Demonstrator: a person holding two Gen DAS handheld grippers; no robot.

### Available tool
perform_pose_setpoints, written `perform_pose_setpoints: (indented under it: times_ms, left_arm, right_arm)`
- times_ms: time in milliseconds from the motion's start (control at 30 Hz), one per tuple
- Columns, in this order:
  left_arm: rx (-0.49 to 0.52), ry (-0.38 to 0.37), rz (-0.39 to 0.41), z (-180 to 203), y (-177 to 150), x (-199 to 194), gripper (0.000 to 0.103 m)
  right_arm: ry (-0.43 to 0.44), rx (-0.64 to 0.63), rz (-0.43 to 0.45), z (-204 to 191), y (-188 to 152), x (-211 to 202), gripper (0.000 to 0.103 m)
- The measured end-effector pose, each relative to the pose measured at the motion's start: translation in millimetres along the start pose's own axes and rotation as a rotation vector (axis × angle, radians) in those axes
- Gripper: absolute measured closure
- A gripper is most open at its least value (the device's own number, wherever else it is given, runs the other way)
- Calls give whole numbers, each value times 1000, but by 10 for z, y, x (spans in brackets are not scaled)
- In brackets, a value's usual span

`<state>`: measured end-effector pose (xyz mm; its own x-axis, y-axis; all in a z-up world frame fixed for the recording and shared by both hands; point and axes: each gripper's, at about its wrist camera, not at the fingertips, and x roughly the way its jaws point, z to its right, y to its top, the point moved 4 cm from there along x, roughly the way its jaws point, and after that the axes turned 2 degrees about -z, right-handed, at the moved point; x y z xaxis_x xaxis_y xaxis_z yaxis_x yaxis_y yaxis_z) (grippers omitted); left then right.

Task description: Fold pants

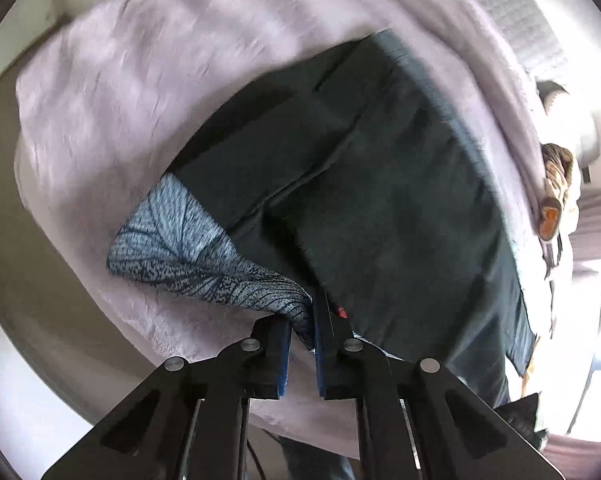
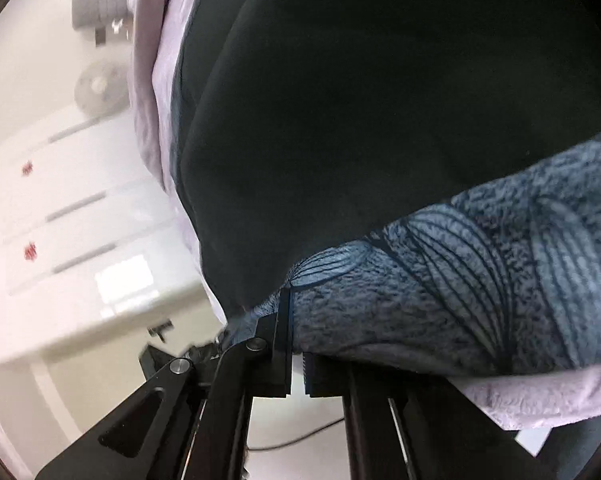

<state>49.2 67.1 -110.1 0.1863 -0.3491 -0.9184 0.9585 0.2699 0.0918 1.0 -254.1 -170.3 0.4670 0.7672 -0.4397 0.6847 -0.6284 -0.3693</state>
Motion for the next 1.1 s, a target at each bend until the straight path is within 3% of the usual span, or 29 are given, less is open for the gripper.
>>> perform_pose_setpoints:
  times_ms: [233, 433, 600, 633, 667, 767, 833, 867, 900, 933, 1000, 1100]
  left_arm:
    - [192, -30, 145, 814, 458, -486, 92]
    - [318, -9, 249, 1395, 1173, -192, 91]
    - [424, 138, 287, 1737, 1643, 493, 68]
    - [426, 162, 275, 1744, 1698, 641, 61]
    - [419, 191, 267, 1744, 1742, 745, 45]
    - [373, 272, 230, 1585, 1845, 1031, 42]
    - [349, 276, 228, 1523, 1853, 950, 42]
    - [341, 254, 226, 1503, 1835, 864, 42]
    - [345, 242, 233, 1495, 1796, 745, 42]
    - [364, 250, 239, 1501, 1751, 670, 42]
    - [421, 276, 243, 1522, 1619, 582, 42]
    - [443, 283, 190, 1519, 1399, 659, 42]
  right_arm:
    - [-1, -279, 42, -965, 247, -474, 99]
    - [-69, -382, -39, -1535, 944, -436, 99]
    - [-111, -354, -80, -1496, 1719, -108, 95]
    - [-125, -344, -91, -1448, 1902, -6, 94]
    - [-145, -342, -84, -1468, 2000, 30, 93]
    - [-210, -314, -106, -1304, 2267, 271, 88]
    - [-195, -290, -111, -1250, 2323, 299, 86]
    - [-179, -285, -113, -1260, 2304, 263, 76]
    - [-164, -295, -114, -1313, 2245, 197, 65]
    - [-163, -315, -121, -1372, 2187, 147, 36]
    - [-181, -424, -120, -1559, 1951, -21, 32]
    - [-207, -577, -135, -1713, 1638, -74, 38]
